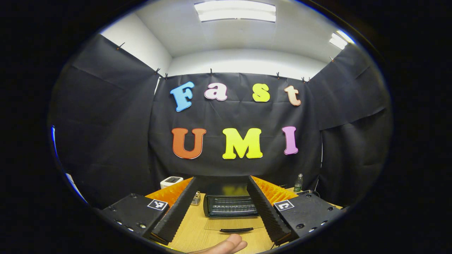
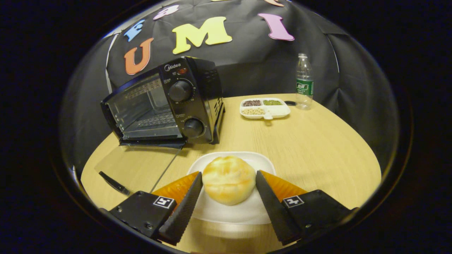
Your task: Open the electric oven with the left hand, put the food in, and close the electric oven.
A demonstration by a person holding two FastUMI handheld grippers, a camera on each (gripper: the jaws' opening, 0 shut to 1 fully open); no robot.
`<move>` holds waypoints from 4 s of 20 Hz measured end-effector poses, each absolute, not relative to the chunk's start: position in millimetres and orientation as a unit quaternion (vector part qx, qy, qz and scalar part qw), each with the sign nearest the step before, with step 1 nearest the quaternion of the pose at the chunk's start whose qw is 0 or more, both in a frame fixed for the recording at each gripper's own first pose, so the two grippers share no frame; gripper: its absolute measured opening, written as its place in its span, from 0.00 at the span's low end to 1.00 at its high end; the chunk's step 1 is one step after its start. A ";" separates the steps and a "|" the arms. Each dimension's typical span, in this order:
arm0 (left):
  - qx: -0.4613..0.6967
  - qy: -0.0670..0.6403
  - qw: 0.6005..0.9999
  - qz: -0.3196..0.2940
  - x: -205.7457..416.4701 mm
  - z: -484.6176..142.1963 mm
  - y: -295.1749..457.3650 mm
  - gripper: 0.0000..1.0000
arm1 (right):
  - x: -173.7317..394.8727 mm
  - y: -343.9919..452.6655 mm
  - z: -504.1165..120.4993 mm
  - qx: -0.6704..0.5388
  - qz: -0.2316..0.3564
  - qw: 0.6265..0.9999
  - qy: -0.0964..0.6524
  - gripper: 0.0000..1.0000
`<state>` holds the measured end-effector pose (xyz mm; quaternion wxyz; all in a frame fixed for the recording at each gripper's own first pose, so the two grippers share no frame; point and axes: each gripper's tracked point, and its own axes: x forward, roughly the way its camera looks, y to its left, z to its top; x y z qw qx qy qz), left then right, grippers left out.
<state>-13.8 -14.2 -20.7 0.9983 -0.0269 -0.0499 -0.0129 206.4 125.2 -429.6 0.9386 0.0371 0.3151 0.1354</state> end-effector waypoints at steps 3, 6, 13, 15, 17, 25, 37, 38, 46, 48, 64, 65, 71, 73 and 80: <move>-0.023 -0.038 0.999 -0.012 -7.6 -30.2 -11.2 0.93 | 204.5 127.3 -428.4 0.047 0.137 0.938 0.314 0.85; -0.025 -0.043 0.999 -0.015 -3.4 -31.7 -8.3 0.94 | 196.7 129.5 -414.9 0.060 0.142 0.940 0.305 0.82; -0.032 -0.039 0.999 -0.008 -1.5 -47.0 12.8 0.94 | 173.6 185.3 -346.5 0.186 0.194 0.927 0.262 0.84; -0.029 -0.036 0.999 -0.007 -0.2 -53.6 16.6 0.93 | 174.7 213.4 -325.6 0.242 0.222 0.912 0.246 0.84; -0.024 -0.031 0.999 -0.001 -2.8 -56.5 25.1 0.93 | 182.0 235.9 -315.8 0.282 0.222 0.904 0.231 0.84; -0.031 -0.024 0.999 0.017 -2.8 -65.8 51.2 0.93 | 237.8 320.3 -321.9 0.257 0.169 0.929 0.206 0.80; -0.020 0.009 0.999 0.032 9.1 -88.1 77.7 0.94 | 327.8 379.5 -353.8 0.139 0.164 0.958 0.192 0.82; -0.021 0.013 0.999 0.033 12.2 -91.5 78.6 0.94 | 327.1 379.7 -354.7 0.130 0.165 0.958 0.197 0.88; -0.040 0.042 0.998 0.025 20.8 -115.2 70.1 0.93 | 286.9 368.4 -329.8 0.117 0.205 0.951 0.198 0.91; -0.044 0.046 0.998 0.018 21.8 -122.2 63.0 0.94 | 267.2 357.2 -320.2 0.100 0.222 0.950 0.195 0.92; -0.029 0.195 0.980 -0.042 74.5 -240.3 -37.7 0.94 | 121.6 127.6 -123.7 0.009 0.136 0.990 0.021 0.98; -0.025 0.210 0.976 -0.046 78.8 -253.4 -45.1 0.94 | 115.9 110.3 -114.9 0.011 0.119 0.993 0.019 0.93; -0.007 0.300 0.951 -0.067 89.3 -337.0 -84.8 0.94 | 90.4 49.3 -65.8 0.038 0.095 0.995 0.002 0.93; -0.011 0.335 0.939 -0.073 88.4 -361.4 -96.1 0.94 | 85.8 34.8 -50.9 0.029 0.089 0.996 -0.011 0.93; -0.011 0.385 0.921 -0.060 94.5 -393.7 -105.1 0.96 | 68.8 5.9 -26.4 0.032 0.079 0.995 -0.048 0.94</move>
